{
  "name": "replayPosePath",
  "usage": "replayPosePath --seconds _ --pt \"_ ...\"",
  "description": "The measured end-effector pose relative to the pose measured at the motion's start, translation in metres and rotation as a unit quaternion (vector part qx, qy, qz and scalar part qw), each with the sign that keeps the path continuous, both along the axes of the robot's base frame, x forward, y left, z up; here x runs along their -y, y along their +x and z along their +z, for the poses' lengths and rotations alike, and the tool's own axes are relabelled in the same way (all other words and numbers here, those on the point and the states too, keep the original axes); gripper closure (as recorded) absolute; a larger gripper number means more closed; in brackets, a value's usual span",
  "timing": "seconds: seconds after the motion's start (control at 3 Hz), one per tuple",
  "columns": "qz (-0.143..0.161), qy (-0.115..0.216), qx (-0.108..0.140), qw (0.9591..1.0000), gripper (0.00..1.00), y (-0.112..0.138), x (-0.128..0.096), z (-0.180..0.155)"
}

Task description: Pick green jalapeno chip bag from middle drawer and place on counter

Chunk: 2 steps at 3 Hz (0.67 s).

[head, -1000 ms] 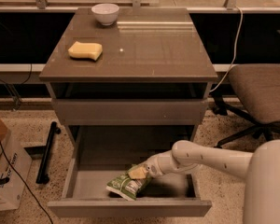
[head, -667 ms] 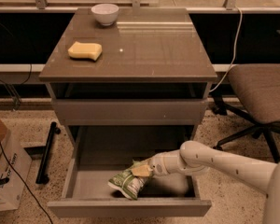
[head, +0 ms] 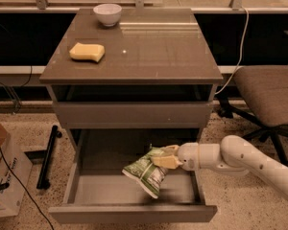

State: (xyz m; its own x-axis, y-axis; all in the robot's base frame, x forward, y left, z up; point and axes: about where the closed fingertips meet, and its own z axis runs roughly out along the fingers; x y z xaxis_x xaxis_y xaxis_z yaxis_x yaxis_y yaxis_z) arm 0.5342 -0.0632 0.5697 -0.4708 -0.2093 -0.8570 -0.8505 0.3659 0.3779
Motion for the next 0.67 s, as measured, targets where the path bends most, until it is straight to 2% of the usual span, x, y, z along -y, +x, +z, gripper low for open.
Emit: replayPosePath --seconds 0.33,0.67 --pt "0.019 0.007 0.069 0.9974 1.0 -0.016 0.03 0.08" --pt "0.039 -0.025 0.141 0.9889 1.0 -0.022 0.05 0.168"
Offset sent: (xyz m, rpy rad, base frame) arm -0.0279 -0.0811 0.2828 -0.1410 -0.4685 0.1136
